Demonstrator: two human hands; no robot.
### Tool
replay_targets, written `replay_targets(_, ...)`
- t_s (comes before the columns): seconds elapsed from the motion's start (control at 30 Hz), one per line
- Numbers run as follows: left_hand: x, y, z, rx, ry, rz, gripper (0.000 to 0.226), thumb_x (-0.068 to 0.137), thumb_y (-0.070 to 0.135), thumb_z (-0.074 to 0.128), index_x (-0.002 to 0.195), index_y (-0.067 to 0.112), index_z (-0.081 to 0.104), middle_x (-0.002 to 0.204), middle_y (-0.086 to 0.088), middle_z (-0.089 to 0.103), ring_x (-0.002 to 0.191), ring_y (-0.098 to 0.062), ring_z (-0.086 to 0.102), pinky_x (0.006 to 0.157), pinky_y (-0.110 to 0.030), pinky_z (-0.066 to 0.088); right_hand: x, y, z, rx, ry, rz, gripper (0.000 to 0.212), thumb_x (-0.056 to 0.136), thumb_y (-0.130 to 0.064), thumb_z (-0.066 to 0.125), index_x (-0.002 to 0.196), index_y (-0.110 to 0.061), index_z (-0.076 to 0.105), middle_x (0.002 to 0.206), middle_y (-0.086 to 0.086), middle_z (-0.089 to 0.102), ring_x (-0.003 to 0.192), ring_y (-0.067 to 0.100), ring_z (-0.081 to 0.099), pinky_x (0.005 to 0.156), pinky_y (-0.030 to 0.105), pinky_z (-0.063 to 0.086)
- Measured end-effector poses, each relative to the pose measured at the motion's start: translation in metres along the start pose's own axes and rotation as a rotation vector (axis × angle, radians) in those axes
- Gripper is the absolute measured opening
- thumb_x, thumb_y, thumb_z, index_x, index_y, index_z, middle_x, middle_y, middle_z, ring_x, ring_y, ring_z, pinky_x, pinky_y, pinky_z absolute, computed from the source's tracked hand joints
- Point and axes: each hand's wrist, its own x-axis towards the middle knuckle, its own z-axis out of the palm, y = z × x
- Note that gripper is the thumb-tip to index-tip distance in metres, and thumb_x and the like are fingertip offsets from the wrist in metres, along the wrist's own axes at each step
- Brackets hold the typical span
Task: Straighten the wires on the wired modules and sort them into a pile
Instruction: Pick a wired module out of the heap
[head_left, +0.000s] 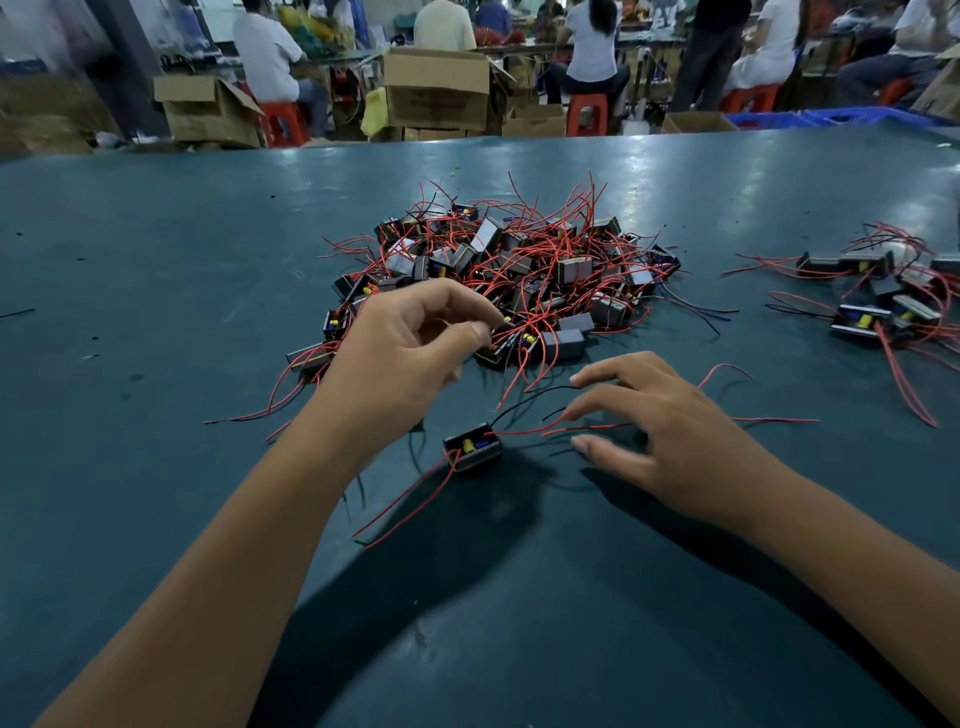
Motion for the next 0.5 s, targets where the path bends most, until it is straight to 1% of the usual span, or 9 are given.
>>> replay_targets(0.07,-0.003,0.003,0.007,0.054,-0.109,0.041,0.01,0.092,0.018,0.068,0.095,0.025,0.073,0.071,0.015,0.062,0.06,-0.004,0.049,0.058,-0.018,0.042,0.0,0.001,0.0,-0.012,-0.004,0.004,0.021,0.088,-0.034,0.07,0.107,-0.025,0.071,0.126,-0.005,0.056,0.123,0.01,0.044,0.104,0.03,0.037)
replay_targets(0.1,-0.005,0.004,0.012,0.112,-0.168,0.061,0.009,0.091,0.019,0.071,0.097,0.025,0.072,0.074,0.019,0.062,0.059,0.0,0.048,0.058,-0.013,0.041,0.0,0.001,0.0,-0.022,-0.004,0.006,0.021,0.088,-0.034,0.07,0.106,-0.025,0.072,0.125,-0.004,0.056,0.122,0.011,0.045,0.104,0.031,0.037)
replay_targets(0.13,-0.007,0.004,0.017,0.181,-0.214,0.078,0.01,0.089,0.02,0.074,0.098,0.024,0.072,0.077,0.021,0.062,0.059,0.001,0.048,0.058,-0.01,0.039,0.0,0.001,-0.001,-0.031,0.002,0.007,0.021,0.087,-0.034,0.07,0.105,-0.024,0.072,0.123,-0.004,0.056,0.12,0.012,0.045,0.104,0.031,0.037)
replay_targets(0.2,-0.01,0.004,0.025,0.311,-0.266,0.107,0.016,0.087,0.024,0.078,0.101,0.024,0.071,0.084,0.017,0.06,0.062,-0.002,0.049,0.06,-0.01,0.037,0.001,-0.001,-0.002,-0.054,0.028,0.012,0.021,0.085,-0.035,0.071,0.102,-0.023,0.073,0.117,-0.004,0.056,0.115,0.013,0.046,0.101,0.031,0.036)
replay_targets(0.23,-0.011,0.003,0.027,0.36,-0.281,0.118,0.018,0.086,0.027,0.078,0.102,0.024,0.07,0.087,0.014,0.059,0.065,-0.002,0.049,0.062,-0.01,0.036,0.001,-0.001,-0.003,-0.069,0.047,0.016,0.02,0.085,-0.034,0.072,0.1,-0.022,0.073,0.113,-0.003,0.056,0.112,0.015,0.047,0.099,0.03,0.036)
replay_targets(0.33,-0.011,0.003,0.029,0.428,-0.29,0.135,0.019,0.085,0.029,0.079,0.101,0.022,0.07,0.089,0.011,0.057,0.069,0.005,0.049,0.064,-0.009,0.034,0.002,-0.001,-0.006,-0.099,0.134,0.034,0.013,0.084,-0.023,0.075,0.096,-0.019,0.072,0.103,-0.001,0.058,0.103,0.018,0.051,0.091,0.027,0.036)
replay_targets(0.43,-0.009,0.002,0.025,0.418,-0.264,0.123,0.01,0.087,0.024,0.078,0.094,0.021,0.071,0.085,0.011,0.058,0.067,0.005,0.049,0.062,-0.007,0.033,0.003,0.006,-0.014,-0.111,0.276,0.088,0.01,0.085,-0.012,0.073,0.093,-0.015,0.069,0.098,-0.001,0.058,0.097,0.019,0.053,0.087,0.027,0.036)
replay_targets(0.5,-0.009,0.002,0.023,0.42,-0.271,0.118,0.005,0.089,0.024,0.075,0.09,0.021,0.071,0.085,0.011,0.06,0.068,0.006,0.051,0.063,-0.006,0.035,0.004,0.016,-0.023,-0.099,0.385,0.156,0.008,0.087,-0.011,0.07,0.093,-0.015,0.068,0.095,-0.001,0.058,0.092,0.019,0.053,0.083,0.031,0.04)
